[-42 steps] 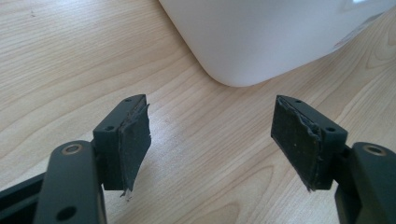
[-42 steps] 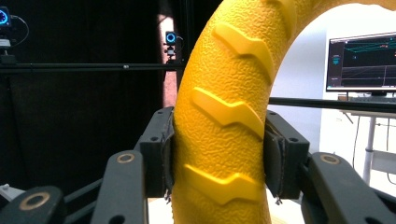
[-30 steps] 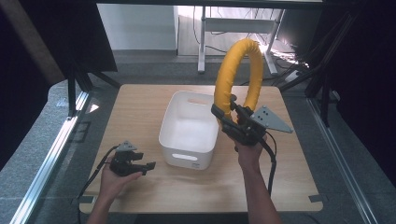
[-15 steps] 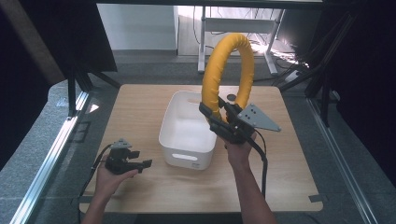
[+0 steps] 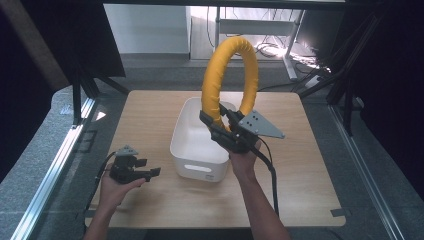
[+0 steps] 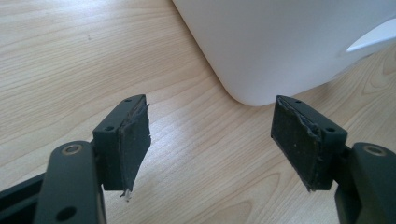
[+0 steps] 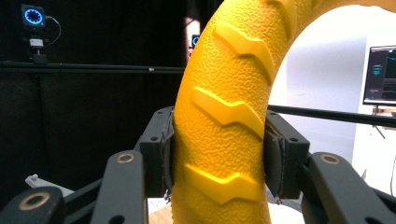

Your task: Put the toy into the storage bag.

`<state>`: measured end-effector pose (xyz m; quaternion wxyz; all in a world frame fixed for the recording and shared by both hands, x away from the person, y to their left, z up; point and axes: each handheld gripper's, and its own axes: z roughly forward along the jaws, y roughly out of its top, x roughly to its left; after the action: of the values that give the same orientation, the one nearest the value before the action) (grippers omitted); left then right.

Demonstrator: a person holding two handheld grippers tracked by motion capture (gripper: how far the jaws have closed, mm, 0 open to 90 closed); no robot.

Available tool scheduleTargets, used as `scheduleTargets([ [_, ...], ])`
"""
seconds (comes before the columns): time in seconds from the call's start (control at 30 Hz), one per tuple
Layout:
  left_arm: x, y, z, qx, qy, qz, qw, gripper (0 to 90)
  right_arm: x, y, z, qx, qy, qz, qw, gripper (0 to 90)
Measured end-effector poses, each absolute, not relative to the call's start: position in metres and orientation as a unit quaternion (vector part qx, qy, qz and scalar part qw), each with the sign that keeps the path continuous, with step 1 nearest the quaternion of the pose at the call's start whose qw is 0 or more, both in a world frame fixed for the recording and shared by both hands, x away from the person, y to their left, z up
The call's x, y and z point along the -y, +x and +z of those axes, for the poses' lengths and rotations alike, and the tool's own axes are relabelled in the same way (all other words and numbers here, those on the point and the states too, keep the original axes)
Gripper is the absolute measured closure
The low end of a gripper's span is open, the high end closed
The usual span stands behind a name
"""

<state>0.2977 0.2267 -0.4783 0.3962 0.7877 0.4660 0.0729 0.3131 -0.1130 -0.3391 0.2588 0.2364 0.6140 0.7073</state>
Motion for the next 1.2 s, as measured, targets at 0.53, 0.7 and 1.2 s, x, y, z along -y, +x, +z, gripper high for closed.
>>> scheduleTargets([
  [0.53, -0.234, 0.305, -0.455, -0.468, 0.78, 0.075, 0.409, 28.5, 0.089, 0.315, -0.345, -0.638, 0.214, 0.704, 0.226, 51.0],
  [0.7, -0.236, 0.308, -0.446, -0.466, 0.778, 0.073, 0.415, 28.5, 0.079, 0.315, -0.348, -0.639, 0.212, 0.705, 0.225, 51.0],
  [1.2, -0.237, 0.311, -0.448, -0.465, 0.783, 0.069, 0.408, 28.5, 0.063, 0.314, -0.351, -0.641, 0.203, 0.706, 0.221, 50.9],
])
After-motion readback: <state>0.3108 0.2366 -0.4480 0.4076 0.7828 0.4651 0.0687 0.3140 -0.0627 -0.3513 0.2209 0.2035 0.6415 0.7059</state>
